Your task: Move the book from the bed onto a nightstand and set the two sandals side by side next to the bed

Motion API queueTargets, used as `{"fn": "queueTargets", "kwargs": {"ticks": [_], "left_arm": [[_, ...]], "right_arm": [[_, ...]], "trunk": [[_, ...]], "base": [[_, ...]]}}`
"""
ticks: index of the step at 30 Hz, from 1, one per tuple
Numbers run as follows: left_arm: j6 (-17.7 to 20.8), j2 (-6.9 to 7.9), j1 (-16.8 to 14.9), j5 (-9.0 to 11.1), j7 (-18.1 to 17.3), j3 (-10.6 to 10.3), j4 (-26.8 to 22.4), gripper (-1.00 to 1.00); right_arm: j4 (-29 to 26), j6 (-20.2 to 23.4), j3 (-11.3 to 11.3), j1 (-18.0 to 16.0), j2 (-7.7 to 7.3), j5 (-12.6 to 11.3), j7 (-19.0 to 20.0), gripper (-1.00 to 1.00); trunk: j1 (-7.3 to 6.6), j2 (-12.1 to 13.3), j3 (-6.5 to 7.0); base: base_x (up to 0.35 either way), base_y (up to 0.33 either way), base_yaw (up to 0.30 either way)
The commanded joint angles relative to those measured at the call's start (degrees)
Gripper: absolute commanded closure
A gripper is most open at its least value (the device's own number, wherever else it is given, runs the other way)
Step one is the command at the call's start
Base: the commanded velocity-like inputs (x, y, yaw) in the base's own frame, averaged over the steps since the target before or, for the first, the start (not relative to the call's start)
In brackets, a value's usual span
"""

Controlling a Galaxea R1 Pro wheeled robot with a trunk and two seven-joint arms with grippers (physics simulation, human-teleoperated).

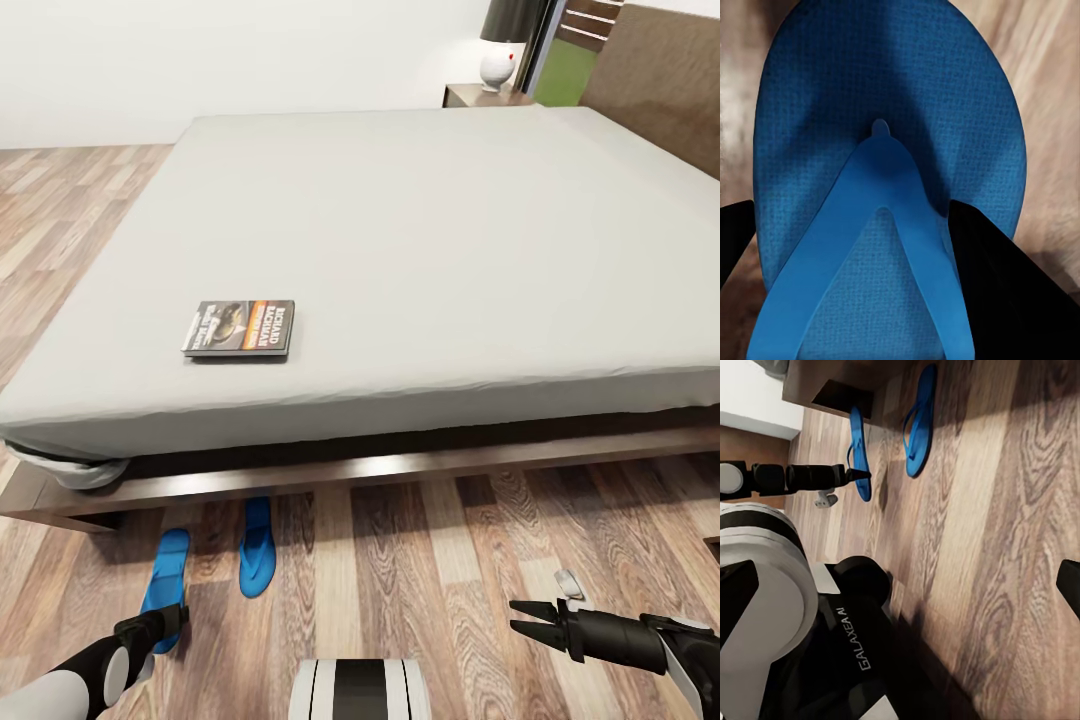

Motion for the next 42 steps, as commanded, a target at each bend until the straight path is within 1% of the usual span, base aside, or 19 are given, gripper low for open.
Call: {"fn": "queueTargets", "kwargs": {"ticks": [1, 16, 18, 20, 25, 42], "left_arm": [[-0.2, 0.02, 0.0, -0.4, -0.3, -0.1, -0.2, 1.0], [0.0, -0.06, 0.2, -0.4, -0.3, -0.4, -0.2, 1.0], [0.0, -0.06, 0.3, -0.4, -0.3, -0.9, -0.2, 1.0], [0.0, -0.06, 0.2, -0.4, -0.3, -2.2, -0.2, 1.0], [0.0, -0.06, 0.2, -0.4, -0.3, -3.2, -0.2, 1.0], [-0.1, -0.14, 0.2, -0.4, -0.2, -3.5, -0.2, 1.0]], "right_arm": [[0.0, 0.6, 0.0, 0.0, 0.0, -0.1, 0.2, -1.0], [0.0, 0.7, 0.0, 0.0, 0.08, -0.1, 0.2, -1.0], [0.0, 0.7, 0.1, 0.0, 0.17, 0.0, 0.2, -1.0], [0.0, 0.7, 0.1, 0.0, 0.22, 0.0, 0.2, -1.0], [0.0, 0.6, 0.1, 0.0, 0.25, 0.0, 0.2, -1.0], [0.0, 0.6, 0.1, 0.0, 0.26, 0.0, 0.2, -1.0]], "trunk": [[-0.01, 0.0, -0.04], [-0.01, 0.0, -0.04], [-0.01, 0.0, -0.04], [-0.01, 0.0, -0.04], [-0.01, 0.0, -0.04], [-0.01, 0.0, -0.04]], "base": [[0.0, 0.0, 0.0], [0.014, 0.0, 0.0], [0.185, 0.0, 0.0], [0.14, 0.0, 0.0], [0.057, 0.0, 0.0], [0.053, -0.008, 0.0]]}}
